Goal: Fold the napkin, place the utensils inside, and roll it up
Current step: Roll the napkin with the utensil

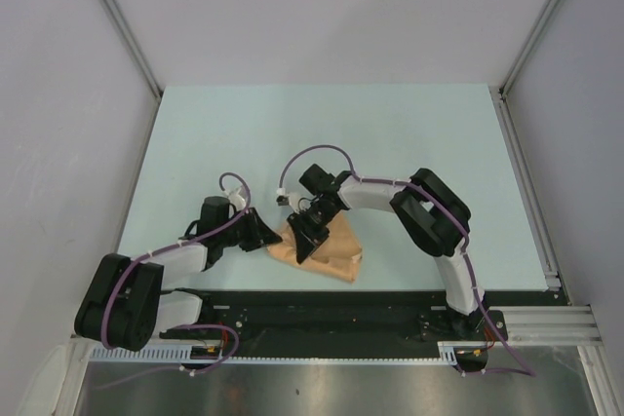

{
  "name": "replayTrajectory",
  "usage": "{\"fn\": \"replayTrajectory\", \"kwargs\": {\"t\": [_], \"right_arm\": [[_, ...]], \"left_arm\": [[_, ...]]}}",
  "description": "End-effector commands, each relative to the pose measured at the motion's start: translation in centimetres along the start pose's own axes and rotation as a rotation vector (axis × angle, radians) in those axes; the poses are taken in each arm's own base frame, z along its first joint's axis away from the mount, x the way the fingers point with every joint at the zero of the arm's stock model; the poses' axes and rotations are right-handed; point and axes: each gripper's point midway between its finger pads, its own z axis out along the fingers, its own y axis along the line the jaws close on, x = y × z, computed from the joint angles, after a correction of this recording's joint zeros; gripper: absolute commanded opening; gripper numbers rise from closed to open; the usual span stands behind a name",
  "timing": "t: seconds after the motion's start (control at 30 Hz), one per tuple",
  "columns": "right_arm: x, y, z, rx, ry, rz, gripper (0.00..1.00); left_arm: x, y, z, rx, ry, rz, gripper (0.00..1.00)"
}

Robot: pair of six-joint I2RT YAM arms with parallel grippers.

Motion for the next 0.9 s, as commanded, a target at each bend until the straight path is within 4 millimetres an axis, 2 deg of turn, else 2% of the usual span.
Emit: {"fn": "replayTrajectory", "kwargs": {"t": [0.0,0.03,0.1,0.13,0.3,0.37,0.4,0.43,0.47,0.53,0.57,0.63,0.7,0.87], "right_arm": [[-1.6,-2.3,-1.0,0.085,-0.044,0.0,0.32],[-2.3,-2.0,-1.7,0.096,-0.066,-0.003,0.38],[-3.3,-1.6,-2.9,0.109,-0.101,-0.008,0.46],[-4.0,-1.4,-3.6,0.137,-0.126,-0.02,0.53],[-6.7,2.0,-8.0,0.259,-0.287,-0.155,0.61],[-6.1,2.5,-7.8,0.361,-0.293,-0.229,0.64],[-6.2,3.3,-8.2,0.396,-0.314,-0.274,0.65],[-6.1,2.6,-8.4,0.476,-0.324,-0.287,0.66],[-4.9,2.9,-7.3,0.501,-0.299,-0.307,0.66],[-4.6,2.7,-7.2,0.581,-0.31,-0.362,0.67],[-4.1,3.4,-6.3,0.594,-0.297,-0.395,0.67],[-3.4,2.9,-6.1,0.683,-0.297,-0.432,0.7],[-2.5,3.2,-4.9,0.727,-0.285,-0.492,0.73],[-1.7,2.8,-3.4,0.815,-0.292,-0.557,0.74]], "left_arm": [[0.5,-0.9,0.0,0.048,0.027,0.012,0.15],[0.6,-0.8,0.1,0.044,0.031,0.009,0.07],[0.5,-0.7,0.1,0.038,0.033,0.005,0.01],[0.6,-0.6,0.2,0.031,0.039,-0.002,0.0],[0.1,-0.3,0.5,-0.004,0.055,-0.009,0.0],[0.0,-0.1,0.7,-0.02,0.068,-0.013,0.0],[-0.1,-0.1,0.7,-0.021,0.072,-0.011,0.0],[0.0,-0.2,0.8,-0.019,0.079,-0.012,0.0],[-0.2,-0.2,0.8,-0.021,0.08,-0.013,0.0],[-0.1,0.0,0.9,-0.033,0.09,-0.018,0.0],[-0.3,-0.1,0.9,-0.033,0.09,-0.018,0.0],[-0.3,-0.1,1.0,-0.039,0.095,-0.016,0.0],[-0.3,0.0,1.1,-0.044,0.102,-0.023,0.0],[-0.5,-0.1,1.2,-0.045,0.108,-0.019,0.0]]}}
